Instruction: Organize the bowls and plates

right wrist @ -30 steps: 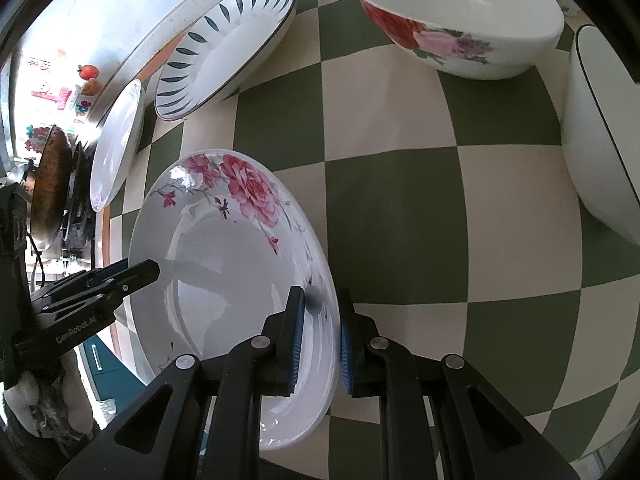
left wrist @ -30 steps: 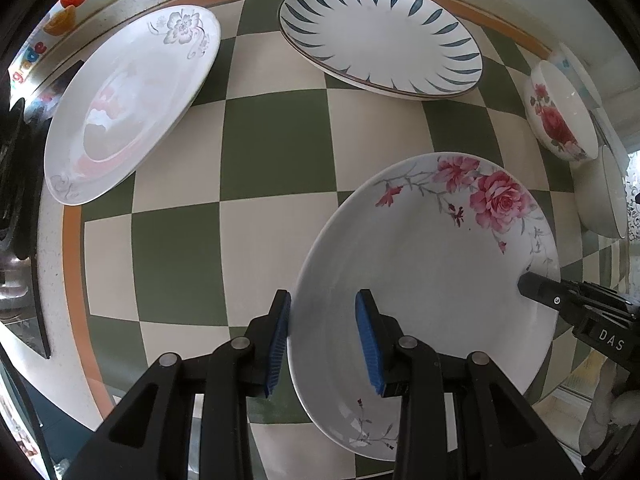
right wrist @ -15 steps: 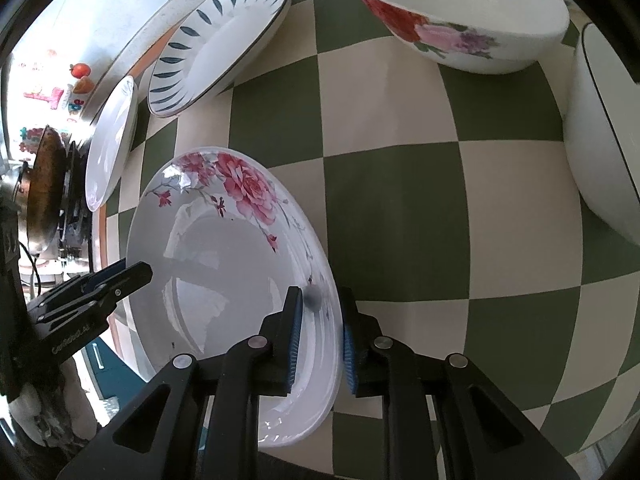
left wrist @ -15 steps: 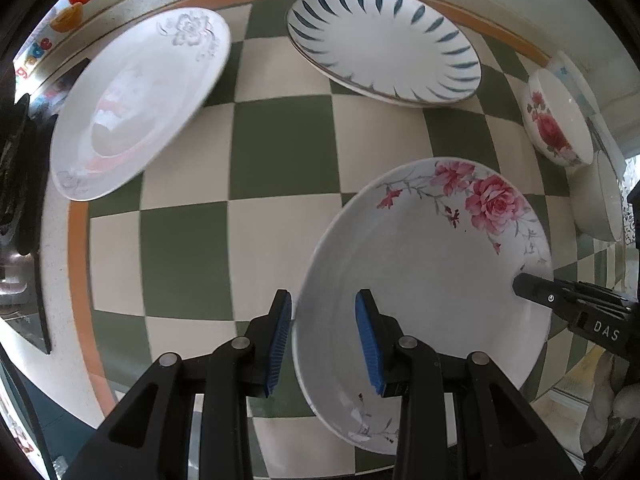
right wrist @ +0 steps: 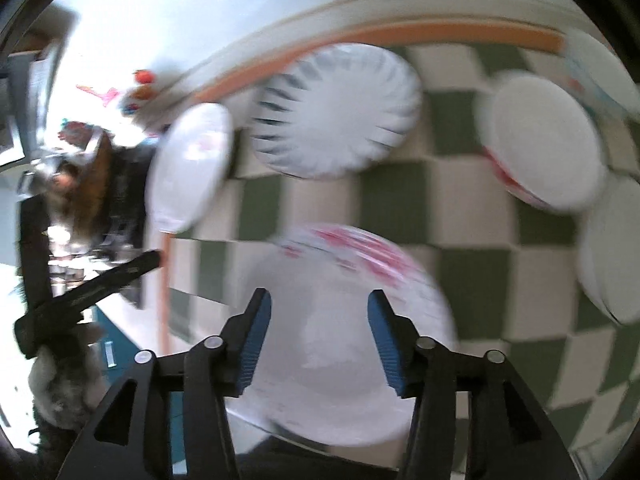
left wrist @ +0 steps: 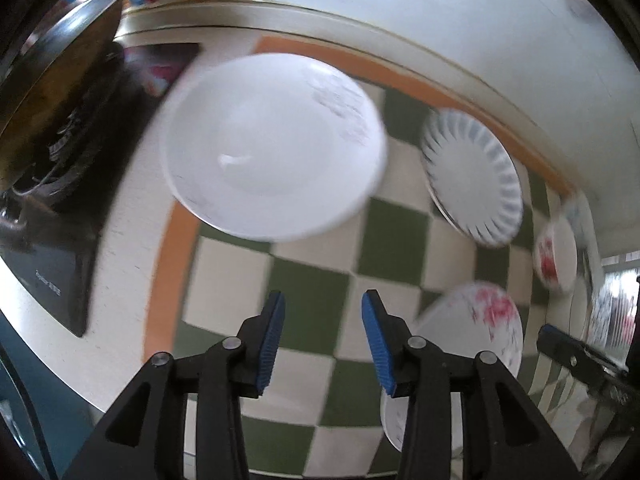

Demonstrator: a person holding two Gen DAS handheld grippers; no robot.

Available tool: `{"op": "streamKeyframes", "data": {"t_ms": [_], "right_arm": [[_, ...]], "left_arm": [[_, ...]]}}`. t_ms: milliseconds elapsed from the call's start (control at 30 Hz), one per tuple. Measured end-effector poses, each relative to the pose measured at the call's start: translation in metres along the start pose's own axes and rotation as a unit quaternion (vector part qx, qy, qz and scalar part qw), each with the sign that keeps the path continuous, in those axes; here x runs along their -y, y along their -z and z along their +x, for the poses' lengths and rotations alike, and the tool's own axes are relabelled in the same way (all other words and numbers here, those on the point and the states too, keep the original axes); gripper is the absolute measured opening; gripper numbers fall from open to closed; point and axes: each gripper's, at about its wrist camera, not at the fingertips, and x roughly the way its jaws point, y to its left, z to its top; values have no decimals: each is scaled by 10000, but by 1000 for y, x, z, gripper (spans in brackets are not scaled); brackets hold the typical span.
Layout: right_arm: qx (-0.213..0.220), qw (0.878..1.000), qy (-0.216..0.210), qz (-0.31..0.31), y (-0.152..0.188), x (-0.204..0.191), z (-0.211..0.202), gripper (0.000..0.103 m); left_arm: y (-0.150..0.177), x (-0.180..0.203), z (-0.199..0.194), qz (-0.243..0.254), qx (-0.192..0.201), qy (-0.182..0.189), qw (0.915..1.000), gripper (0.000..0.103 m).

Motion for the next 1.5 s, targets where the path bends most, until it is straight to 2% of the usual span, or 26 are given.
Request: {"op": "streamKeyframes", "data": {"t_ms": [133, 300, 500, 600, 800, 900, 967, 1167, 1233, 1500], "right_arm": [[-164, 9991, -376, -147, -39, -52, 37, 56], [-363, 9984, -353, -265, -96, -94, 92, 56], [-544, 9981, -77, -265, -143, -103, 139, 56], [-622, 9977, 71, -256, -160, -103, 157, 56], [-755, 9967, 208, -228, -179, -97, 178, 47], [-817, 9961, 265, -205, -186, -92, 186, 26], [-816, 9957, 379, -226, -189, -89, 191, 17], [-639, 9966, 280, -443, -186, -85, 189, 15], [-611, 9965, 275, -497, -184, -83, 186, 15], [-388, 9967, 172, -690, -174, -88, 159, 8]], "left_arm": [[-27, -41, 10, -485, -45, -12, 9988, 38], [-58, -90, 31, -987, -134, -88, 9950, 38], [-87, -118, 60, -1192, -269, -144, 9924, 38], [-97, -115, 73, -1008, -335, -232, 9941, 38], [-110, -109, 91, -914, -400, -280, 9946, 38], [-114, -112, 96, -915, -345, -289, 9948, 35], [-112, -113, 97, -954, -246, -262, 9948, 34], [-105, -114, 97, -973, -97, -225, 9950, 30], [-105, -127, 90, -914, -47, -243, 9955, 30], [-84, -105, 71, -779, 121, -274, 9965, 29]]}}
